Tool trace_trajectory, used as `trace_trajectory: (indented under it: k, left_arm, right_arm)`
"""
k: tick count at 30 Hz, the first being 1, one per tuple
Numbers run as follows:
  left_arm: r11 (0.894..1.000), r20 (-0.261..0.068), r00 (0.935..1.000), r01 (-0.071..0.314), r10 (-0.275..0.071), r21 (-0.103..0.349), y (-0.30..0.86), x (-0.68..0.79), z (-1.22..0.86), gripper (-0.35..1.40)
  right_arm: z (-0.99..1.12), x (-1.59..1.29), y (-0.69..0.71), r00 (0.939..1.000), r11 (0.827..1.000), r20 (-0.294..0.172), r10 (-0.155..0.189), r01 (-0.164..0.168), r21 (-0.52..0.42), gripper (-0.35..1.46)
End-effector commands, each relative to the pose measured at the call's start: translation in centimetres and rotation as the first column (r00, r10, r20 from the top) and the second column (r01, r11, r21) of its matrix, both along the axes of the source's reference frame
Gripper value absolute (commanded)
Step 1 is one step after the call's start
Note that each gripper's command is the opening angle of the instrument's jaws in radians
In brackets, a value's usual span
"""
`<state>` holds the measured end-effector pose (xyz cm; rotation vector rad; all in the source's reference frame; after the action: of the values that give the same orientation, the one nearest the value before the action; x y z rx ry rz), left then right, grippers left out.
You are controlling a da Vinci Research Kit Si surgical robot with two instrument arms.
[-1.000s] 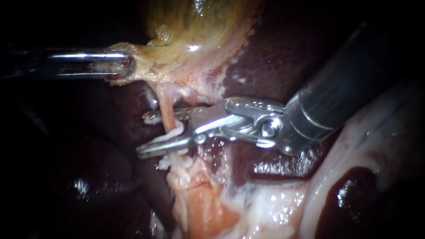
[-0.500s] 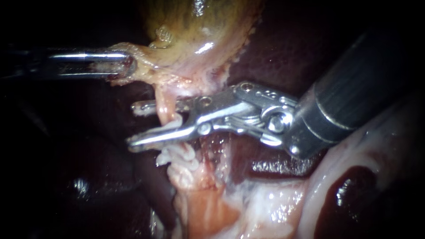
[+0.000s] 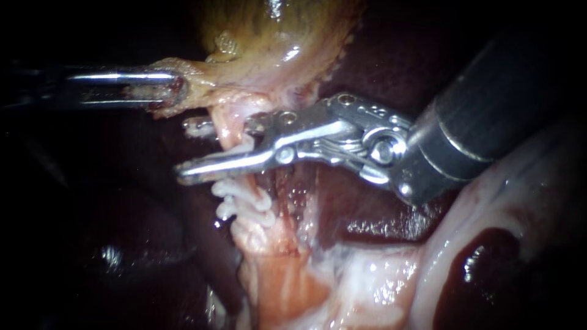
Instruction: Clipping third clip left tube
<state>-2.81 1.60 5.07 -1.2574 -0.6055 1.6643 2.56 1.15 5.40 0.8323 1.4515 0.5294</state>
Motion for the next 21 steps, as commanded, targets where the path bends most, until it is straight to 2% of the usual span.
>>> trace_trajectory:
  k: [1,4,9,19,21]
  left_arm:
    - [1.000,0.001,1.0000,-0.001,0.001,0.000,0.00,0.00,0.00,-0.35]
    - [1.000,0.001,1.0000,-0.001,0.001,0.000,0.00,0.00,0.00,-0.35]
    - [1.000,0.001,1.0000,-0.001,0.001,0.000,0.00,0.00,0.00,-0.35]
    - [1.000,0.001,1.0000,0.000,0.000,0.000,0.00,-0.01,0.01,-0.35]
    - [1.000,0.001,1.0000,0.000,0.000,0.000,0.00,-0.01,0.01,-0.35]
  right_arm:
    - [-0.02,-0.01,0.02,1.0000,1.000,0.001,0.002,-0.002,0.001,0.49]
    - [-0.04,-0.05,0.04,0.9998,1.000,0.011,0.016,-0.016,0.002,0.46]
    - [-0.07,-0.12,0.06,0.9998,1.000,0.011,0.017,-0.017,0.005,0.35]
    - [-0.08,-0.21,0.05,0.9999,1.000,0.012,0.012,-0.012,0.005,-0.32]
    - [-0.09,-0.22,0.04,0.9998,1.000,0.016,0.008,-0.008,0.004,-0.35]
